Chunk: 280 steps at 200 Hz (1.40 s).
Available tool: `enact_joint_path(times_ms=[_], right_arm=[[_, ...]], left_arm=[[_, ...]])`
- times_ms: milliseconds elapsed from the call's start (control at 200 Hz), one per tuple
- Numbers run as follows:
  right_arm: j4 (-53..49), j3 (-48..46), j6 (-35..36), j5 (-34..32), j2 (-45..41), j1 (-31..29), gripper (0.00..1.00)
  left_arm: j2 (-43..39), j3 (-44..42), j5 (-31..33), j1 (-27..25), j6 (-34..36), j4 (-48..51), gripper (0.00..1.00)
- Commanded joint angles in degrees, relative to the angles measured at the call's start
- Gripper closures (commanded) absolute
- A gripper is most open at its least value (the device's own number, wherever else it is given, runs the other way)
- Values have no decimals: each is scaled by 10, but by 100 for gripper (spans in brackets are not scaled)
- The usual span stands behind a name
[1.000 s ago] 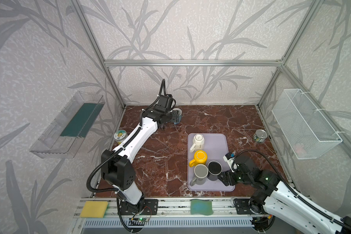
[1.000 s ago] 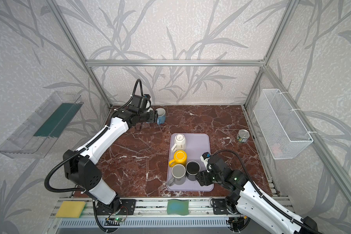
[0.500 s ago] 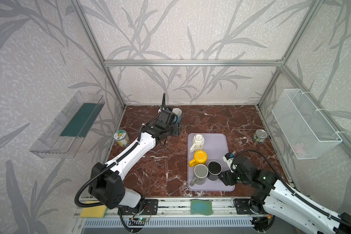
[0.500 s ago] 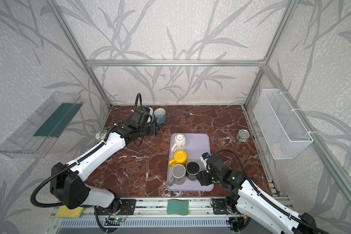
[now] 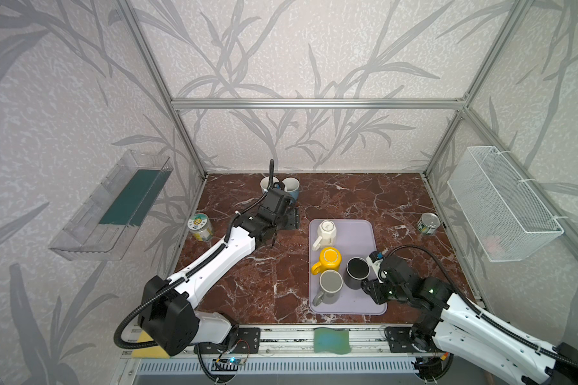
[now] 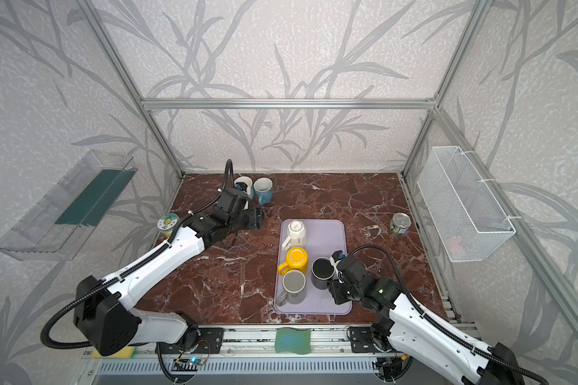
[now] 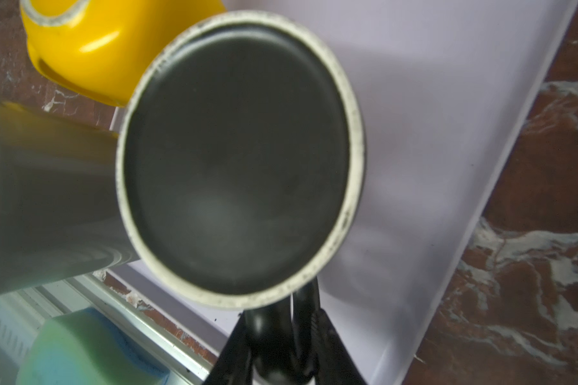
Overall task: Turn the mug right side up
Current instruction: 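Lower the right gripper onto the upside-down black mug's base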
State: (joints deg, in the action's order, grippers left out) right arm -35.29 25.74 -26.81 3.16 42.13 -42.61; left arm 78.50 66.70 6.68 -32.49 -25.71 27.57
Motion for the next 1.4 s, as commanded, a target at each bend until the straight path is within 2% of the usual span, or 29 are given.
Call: enact_joint_path(times_ms=[0,180,270,425,660,1395], right_arm=[[-6,3,-5,-22,-6,-2,71],[-4,19,6,-30,6,-2,62],[-3,31,10,-35,26,-2,60],[-14,51,11,-44,56,-2,61],[-49,88,13,-51,86,-2,67],[-127,189,57,-56,207,-5,70]], left_arm=[[-11,5,19,-6,-6,1,24],[-4,19,18,-12,1,16,24],[-4,24,24,-13,4,24,24],[-6,21,30,-14,6,33,24],[-10,18,32,-14,13,39,24],[7,28,36,-14,37,39,24]])
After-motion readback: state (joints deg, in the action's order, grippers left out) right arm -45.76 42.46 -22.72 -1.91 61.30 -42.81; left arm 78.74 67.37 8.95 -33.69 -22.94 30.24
